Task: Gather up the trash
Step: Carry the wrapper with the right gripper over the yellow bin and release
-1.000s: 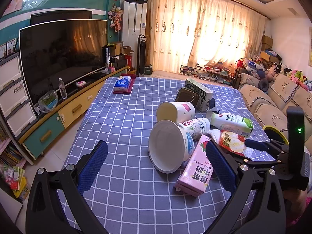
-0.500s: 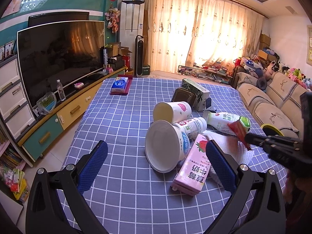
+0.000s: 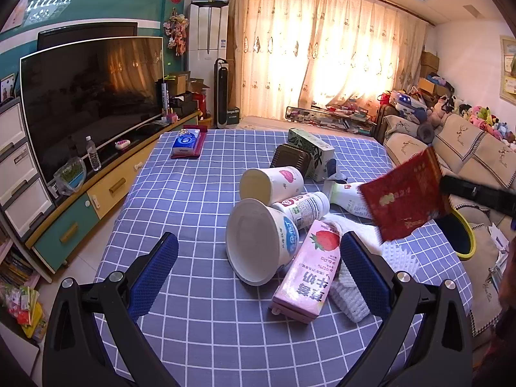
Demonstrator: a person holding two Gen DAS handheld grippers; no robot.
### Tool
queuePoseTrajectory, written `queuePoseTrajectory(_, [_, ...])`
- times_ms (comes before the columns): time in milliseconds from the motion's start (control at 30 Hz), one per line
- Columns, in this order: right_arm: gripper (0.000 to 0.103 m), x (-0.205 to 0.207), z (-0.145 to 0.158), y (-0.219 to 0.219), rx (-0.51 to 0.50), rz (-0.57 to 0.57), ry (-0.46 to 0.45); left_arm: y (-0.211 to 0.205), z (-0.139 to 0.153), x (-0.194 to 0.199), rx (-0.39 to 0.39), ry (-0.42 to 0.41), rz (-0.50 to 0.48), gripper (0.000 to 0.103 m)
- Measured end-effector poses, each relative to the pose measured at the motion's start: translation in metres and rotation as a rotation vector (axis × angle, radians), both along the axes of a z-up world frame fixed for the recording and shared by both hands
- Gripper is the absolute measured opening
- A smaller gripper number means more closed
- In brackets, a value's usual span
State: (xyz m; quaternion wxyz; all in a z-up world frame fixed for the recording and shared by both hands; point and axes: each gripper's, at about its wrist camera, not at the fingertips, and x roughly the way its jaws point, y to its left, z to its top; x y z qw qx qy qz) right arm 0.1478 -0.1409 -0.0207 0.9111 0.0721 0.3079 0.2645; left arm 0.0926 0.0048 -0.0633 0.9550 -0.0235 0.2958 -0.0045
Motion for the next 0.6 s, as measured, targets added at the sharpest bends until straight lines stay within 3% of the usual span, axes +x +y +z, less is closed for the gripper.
queuePoseTrajectory(200, [0.002, -0.004, 0.019, -0.015, -0.005, -0.035, -0.052, -0.009, 0.0, -0.002, 0.006, -0.002, -0.042, 0.099])
queuePoseTrajectory(600, [0.001, -0.004, 0.022, -0.096, -0.017, -0.259, -0.076, -0.039, 0.001, 0.007, 0.021, 0.009, -0.118, 0.099])
